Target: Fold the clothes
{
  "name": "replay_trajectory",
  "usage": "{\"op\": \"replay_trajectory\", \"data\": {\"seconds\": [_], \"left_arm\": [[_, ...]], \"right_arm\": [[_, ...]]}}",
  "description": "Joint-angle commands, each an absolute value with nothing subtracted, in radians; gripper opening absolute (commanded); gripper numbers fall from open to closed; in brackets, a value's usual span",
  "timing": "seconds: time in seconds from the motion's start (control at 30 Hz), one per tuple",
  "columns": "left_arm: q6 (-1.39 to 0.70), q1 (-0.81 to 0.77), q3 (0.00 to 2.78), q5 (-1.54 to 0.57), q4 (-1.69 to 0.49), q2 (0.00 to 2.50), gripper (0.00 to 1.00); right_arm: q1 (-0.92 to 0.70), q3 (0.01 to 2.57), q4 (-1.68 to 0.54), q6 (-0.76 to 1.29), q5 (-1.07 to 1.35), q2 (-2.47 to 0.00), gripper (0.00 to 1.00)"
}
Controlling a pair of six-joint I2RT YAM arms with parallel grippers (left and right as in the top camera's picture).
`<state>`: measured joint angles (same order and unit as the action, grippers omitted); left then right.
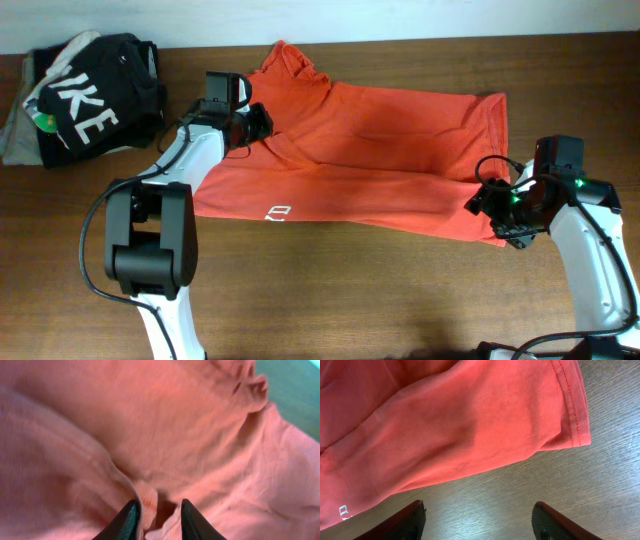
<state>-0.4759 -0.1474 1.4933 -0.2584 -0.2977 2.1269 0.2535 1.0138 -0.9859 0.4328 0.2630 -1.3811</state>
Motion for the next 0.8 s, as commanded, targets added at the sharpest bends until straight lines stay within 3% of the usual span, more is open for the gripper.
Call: {"op": "replay_trajectory", "data": {"seconds": [0.0,0.17,0.2,0.27,0.3,0.37,0.5,0.53,0.77], "left_arm": [[-0.473,-0.148,1.507,-0.265,-0.259,2.151,0.3],[-0.413,-0.141,1.52,-0.288,-0.178,2.162,0.48],[-0.379,-0.127,1.559,-0.311,-0.236,2.128,0.56],[-0.371,-0.111,1.614,-0.311,-0.355,2.073,0.6],[-0.368,-0.097,1.652,-0.311,-0.463,2.031,0.6],[-0.368,-0.082,1.691,-0.311,-0.674,1.971,0.47],[-0.312,-0.094,1.661,-0.262,-0.965,1.983,0.07],[-0.312,-0.097,1.63,-0.241,-0.975,1.991,0.02],[-0.313,-0.096,1.48,-0.244,-0.921,2.047,0.01]], "right_arm": [[0.248,1.027,-0.983,0.423,0.25,-1.383,0.72],[0.248,1.027,-0.991,0.422,0.25,-1.383,0.72],[0.248,1.027,-0.986,0.405,0.251,-1.383,0.72],[0.248,1.027,-0.981,0.396,0.25,-1.383,0.71],[0.248,1.027,-0.975,0.396,0.251,-1.383,0.64],[0.248,1.026,-0.96,0.397,0.251,-1.392,0.39],[0.248,1.025,-0.926,0.398,0.25,-1.483,0.06],[0.248,1.025,-0.923,0.401,0.251,-1.519,0.04],[0.248,1.025,-0.91,0.427,0.251,-1.709,0.04]]}}
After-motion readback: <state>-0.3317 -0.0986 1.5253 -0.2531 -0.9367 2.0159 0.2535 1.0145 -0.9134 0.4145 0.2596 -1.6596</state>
